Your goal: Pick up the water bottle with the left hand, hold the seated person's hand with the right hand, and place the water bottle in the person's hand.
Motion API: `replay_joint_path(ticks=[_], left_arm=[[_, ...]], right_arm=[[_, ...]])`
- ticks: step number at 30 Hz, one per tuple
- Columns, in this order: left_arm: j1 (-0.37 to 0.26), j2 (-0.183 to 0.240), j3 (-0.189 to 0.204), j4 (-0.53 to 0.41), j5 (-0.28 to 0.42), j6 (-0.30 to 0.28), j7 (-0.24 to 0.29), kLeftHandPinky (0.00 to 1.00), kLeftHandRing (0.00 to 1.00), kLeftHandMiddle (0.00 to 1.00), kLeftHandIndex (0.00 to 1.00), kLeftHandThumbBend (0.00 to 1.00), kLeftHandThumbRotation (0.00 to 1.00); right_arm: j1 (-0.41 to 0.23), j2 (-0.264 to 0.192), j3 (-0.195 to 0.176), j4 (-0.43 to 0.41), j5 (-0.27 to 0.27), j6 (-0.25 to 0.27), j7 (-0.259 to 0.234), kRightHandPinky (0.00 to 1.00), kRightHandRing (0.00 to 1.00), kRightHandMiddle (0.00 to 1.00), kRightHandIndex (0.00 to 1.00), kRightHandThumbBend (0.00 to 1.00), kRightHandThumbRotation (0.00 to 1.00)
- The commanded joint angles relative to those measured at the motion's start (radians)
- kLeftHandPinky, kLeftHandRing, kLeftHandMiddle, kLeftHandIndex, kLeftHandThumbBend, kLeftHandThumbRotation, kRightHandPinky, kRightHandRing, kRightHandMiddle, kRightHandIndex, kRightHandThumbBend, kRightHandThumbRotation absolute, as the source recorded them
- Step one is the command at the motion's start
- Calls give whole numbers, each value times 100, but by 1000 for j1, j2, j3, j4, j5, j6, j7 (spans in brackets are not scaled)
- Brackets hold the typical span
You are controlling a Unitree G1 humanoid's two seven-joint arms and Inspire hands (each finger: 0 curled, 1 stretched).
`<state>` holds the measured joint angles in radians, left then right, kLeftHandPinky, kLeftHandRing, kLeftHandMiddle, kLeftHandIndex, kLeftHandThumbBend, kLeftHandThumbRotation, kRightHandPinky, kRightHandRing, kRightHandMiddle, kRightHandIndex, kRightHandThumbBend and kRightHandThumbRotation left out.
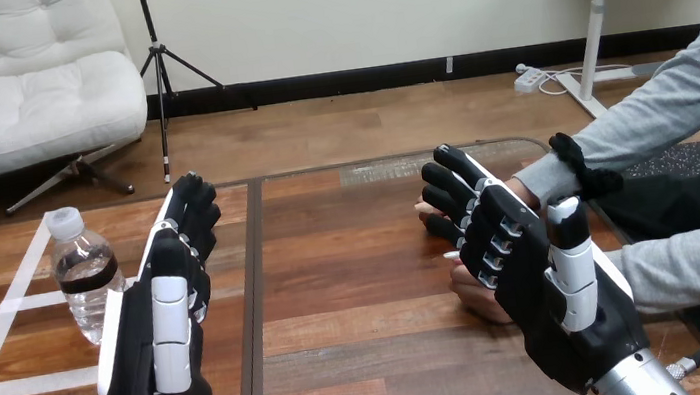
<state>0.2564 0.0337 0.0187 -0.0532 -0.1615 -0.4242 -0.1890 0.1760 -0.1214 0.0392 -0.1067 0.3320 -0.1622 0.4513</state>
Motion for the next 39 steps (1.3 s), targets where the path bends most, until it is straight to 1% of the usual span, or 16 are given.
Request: replay_joint_path(ticks=[1, 12, 24, 34, 39], left_arm=[[-27, 2, -5, -61, -2, 1, -3, 96, 94, 93, 92, 70, 100], [-26, 3, -6, -62, 0, 2, -3, 97, 94, 93, 92, 70, 100], [-29, 4, -3, -57, -1, -3, -4, 97, 94, 92, 92, 70, 100], [-52, 9, 15, -50, -18, -13, -6, 97, 94, 93, 92, 71, 99], [-70, 14, 35, -64, -12, 4, 14, 98, 94, 93, 92, 73, 100]], right_arm=[[-48, 1, 2, -49, -7, -4, -4, 100, 98, 97, 96, 100, 100], [-50, 1, 1, -39, -5, -11, 3, 100, 99, 97, 97, 100, 100], [-48, 2, 1, -42, -4, -6, 1, 100, 99, 97, 97, 100, 100], [-49, 3, 2, -41, -5, -6, 1, 100, 99, 97, 96, 100, 100], [-51, 4, 3, -38, -6, -9, 1, 100, 99, 97, 96, 100, 100]])
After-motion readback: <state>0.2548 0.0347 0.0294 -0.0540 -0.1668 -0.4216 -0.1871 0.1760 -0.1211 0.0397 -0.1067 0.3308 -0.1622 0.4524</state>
